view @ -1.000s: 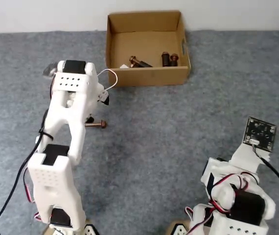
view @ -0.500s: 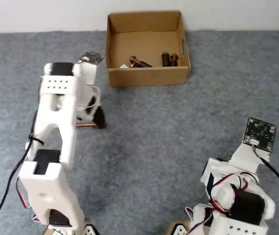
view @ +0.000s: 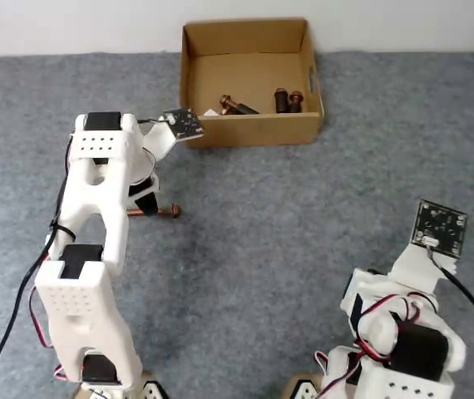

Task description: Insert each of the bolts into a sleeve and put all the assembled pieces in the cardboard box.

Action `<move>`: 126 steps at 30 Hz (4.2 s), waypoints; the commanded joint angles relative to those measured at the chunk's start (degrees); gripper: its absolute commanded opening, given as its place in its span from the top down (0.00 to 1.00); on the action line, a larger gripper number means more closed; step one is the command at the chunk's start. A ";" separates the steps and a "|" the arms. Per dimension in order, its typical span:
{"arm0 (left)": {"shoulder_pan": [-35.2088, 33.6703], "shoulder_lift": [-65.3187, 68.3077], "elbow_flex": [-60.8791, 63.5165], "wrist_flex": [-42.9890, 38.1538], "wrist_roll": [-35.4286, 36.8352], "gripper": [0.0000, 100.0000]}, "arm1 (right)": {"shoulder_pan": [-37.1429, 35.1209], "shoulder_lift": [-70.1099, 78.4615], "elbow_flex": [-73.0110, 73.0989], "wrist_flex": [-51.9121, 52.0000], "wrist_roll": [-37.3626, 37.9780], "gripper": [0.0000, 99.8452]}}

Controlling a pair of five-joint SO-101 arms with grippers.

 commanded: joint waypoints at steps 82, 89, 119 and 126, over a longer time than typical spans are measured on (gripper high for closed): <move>14.86 -71.56 46.20 -19.60 47.74 1.00 | -8.40 -27.91 13.80 -12.18 7.91 0.99; 15.21 -87.47 59.38 -32.44 61.63 1.00 | -14.02 -25.89 14.51 -20.26 7.91 0.99; 33.05 -131.52 92.35 -52.84 83.25 1.00 | -49.01 -26.42 31.65 -48.66 18.55 0.99; 33.14 -131.43 92.26 -52.66 84.04 1.00 | -49.01 -26.42 31.38 -48.66 18.64 0.99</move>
